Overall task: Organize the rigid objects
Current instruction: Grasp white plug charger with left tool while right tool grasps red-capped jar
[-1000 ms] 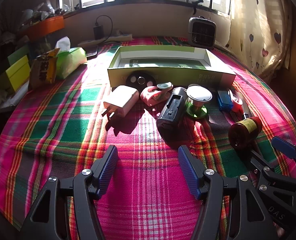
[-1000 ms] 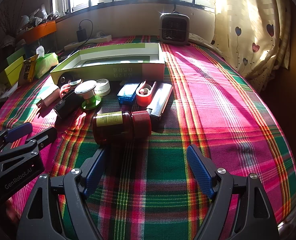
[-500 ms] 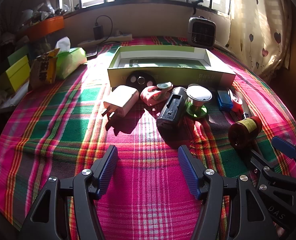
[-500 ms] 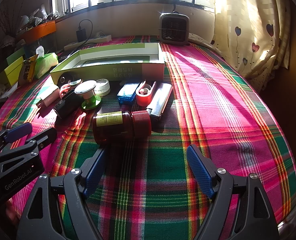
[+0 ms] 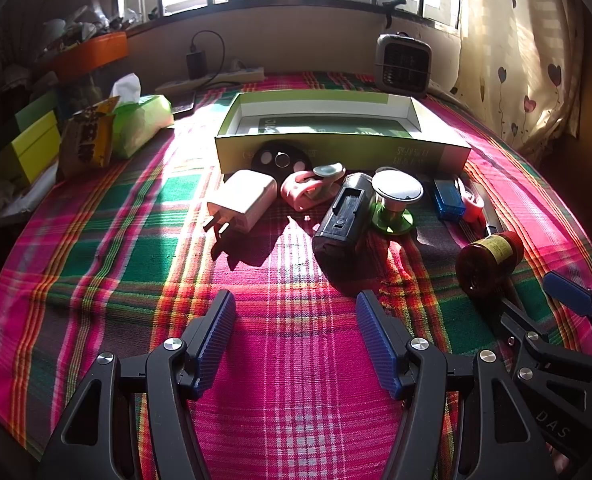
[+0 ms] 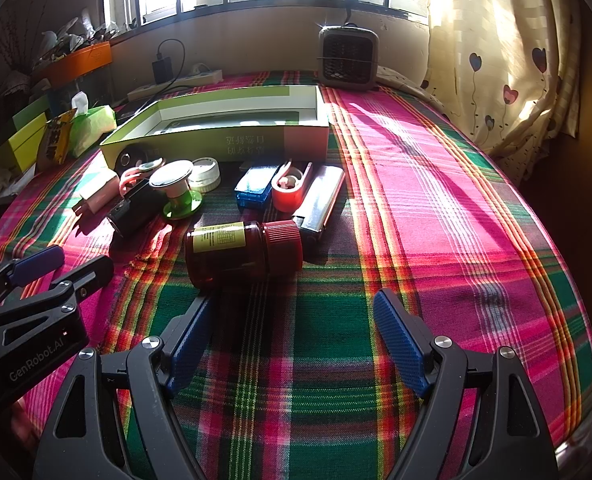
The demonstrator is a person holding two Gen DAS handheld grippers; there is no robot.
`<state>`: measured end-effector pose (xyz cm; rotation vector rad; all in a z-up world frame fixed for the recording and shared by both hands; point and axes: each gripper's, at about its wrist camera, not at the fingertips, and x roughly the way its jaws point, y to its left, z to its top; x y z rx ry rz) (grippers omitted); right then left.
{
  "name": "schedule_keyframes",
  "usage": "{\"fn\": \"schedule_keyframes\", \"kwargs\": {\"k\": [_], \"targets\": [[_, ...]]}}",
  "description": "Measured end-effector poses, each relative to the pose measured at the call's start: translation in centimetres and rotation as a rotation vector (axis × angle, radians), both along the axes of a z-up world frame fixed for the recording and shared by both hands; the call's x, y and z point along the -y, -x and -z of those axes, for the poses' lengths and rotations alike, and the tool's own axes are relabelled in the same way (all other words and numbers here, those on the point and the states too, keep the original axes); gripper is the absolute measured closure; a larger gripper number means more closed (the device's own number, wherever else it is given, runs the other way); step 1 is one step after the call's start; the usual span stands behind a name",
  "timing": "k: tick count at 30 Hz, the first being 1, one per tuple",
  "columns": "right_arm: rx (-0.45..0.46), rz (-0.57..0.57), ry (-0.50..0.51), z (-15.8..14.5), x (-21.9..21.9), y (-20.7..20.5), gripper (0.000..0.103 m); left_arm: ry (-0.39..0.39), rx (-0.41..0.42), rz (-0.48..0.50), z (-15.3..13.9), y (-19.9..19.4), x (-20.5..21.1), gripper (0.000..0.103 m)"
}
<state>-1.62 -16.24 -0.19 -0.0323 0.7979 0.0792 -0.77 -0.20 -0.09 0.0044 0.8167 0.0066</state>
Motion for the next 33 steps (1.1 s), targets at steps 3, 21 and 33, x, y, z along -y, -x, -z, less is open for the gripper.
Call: {"fn": "schedule_keyframes", "kwargs": {"k": [3, 21, 33], "targets": [[0.000, 0.000, 0.000, 0.0, 0.0, 0.0, 0.024, 0.000, 0.000, 0.000, 0.0, 0.0, 0.0, 0.041], [0.028, 0.001, -0.073, -1.4, 0.2, 0.4, 0.024, 0.071, -0.028, 0.053, -0.3, 0.2, -1.3, 0.041], [0.019, 0.048, -0.084, -2.8, -2.1, -2.3, 0.024, 0.123, -0.041, 0.027, -0.7, 0.0, -3.9, 0.041]]}}
